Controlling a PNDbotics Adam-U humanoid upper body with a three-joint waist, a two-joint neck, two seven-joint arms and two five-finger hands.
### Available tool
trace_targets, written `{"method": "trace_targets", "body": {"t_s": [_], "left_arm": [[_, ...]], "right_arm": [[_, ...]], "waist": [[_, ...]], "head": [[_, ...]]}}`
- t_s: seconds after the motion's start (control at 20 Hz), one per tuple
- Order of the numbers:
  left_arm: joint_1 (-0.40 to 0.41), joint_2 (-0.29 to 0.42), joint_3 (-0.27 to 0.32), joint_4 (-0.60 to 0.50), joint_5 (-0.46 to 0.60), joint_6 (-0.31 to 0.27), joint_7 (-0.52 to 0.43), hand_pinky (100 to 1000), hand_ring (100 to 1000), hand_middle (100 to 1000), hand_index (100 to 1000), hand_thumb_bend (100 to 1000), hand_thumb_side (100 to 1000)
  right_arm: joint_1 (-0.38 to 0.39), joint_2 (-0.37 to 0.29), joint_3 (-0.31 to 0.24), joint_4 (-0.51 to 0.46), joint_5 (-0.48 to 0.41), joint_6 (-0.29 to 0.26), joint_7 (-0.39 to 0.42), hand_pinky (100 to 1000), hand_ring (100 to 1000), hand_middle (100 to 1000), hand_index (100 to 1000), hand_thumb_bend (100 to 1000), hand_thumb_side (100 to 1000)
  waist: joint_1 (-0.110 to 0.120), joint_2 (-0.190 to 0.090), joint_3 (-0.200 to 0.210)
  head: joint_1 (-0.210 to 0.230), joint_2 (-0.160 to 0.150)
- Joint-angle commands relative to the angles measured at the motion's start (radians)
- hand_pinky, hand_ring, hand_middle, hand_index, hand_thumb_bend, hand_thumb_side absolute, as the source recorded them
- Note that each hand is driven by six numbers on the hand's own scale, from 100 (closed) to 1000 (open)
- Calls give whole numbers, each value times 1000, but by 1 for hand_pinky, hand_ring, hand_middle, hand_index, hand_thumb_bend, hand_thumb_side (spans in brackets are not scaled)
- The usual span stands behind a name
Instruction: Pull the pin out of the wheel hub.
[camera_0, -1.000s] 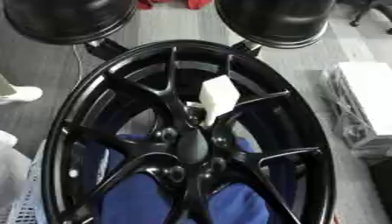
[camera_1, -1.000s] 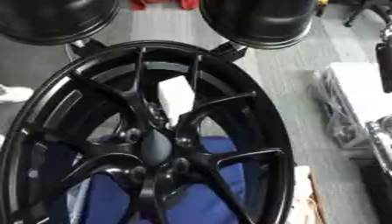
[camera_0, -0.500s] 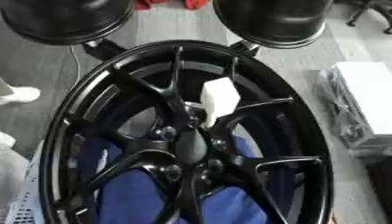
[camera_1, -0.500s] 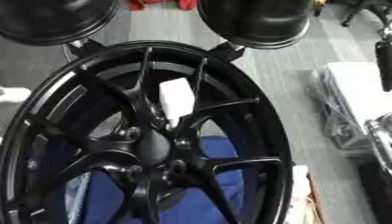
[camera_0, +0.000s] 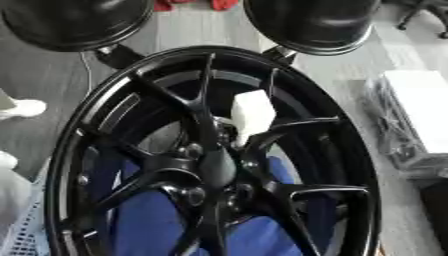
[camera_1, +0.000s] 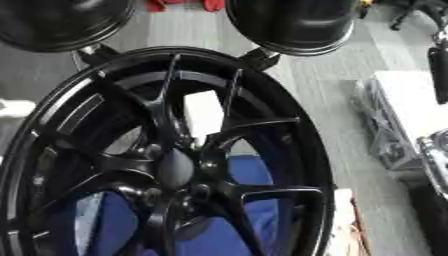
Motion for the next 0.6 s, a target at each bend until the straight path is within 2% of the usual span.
{"method": "trace_targets", "body": {"t_s": [0.05,0.1,0.3,0.45,0.6], "left_arm": [[-18,25,30,-65,71,-7,67,777,689,621,735,100,401],[-17,25,31,-96,100,-17,93,768,670,596,722,100,429],[-7,30,27,-232,188,-57,173,752,644,502,692,100,411],[1,35,17,-332,222,-78,206,747,632,496,684,100,419],[16,34,10,-436,248,-91,229,744,616,549,697,100,430]], "right_arm": [[-5,-34,-8,-18,4,28,-27,507,627,696,558,100,493],[-5,-35,-8,-18,4,29,-27,507,627,696,558,100,491],[-5,-38,-7,-18,5,32,-27,508,627,696,559,100,487],[-6,-41,-5,-18,6,33,-27,508,627,696,559,100,484],[-7,-43,-2,-18,6,35,-27,509,628,697,560,100,482]], "waist": [[4,-30,4],[3,-31,5],[1,-33,9],[0,-35,12],[-1,-37,13]], "head": [[-3,-4],[-3,-3],[-3,-1],[-1,-1],[1,0]]}}
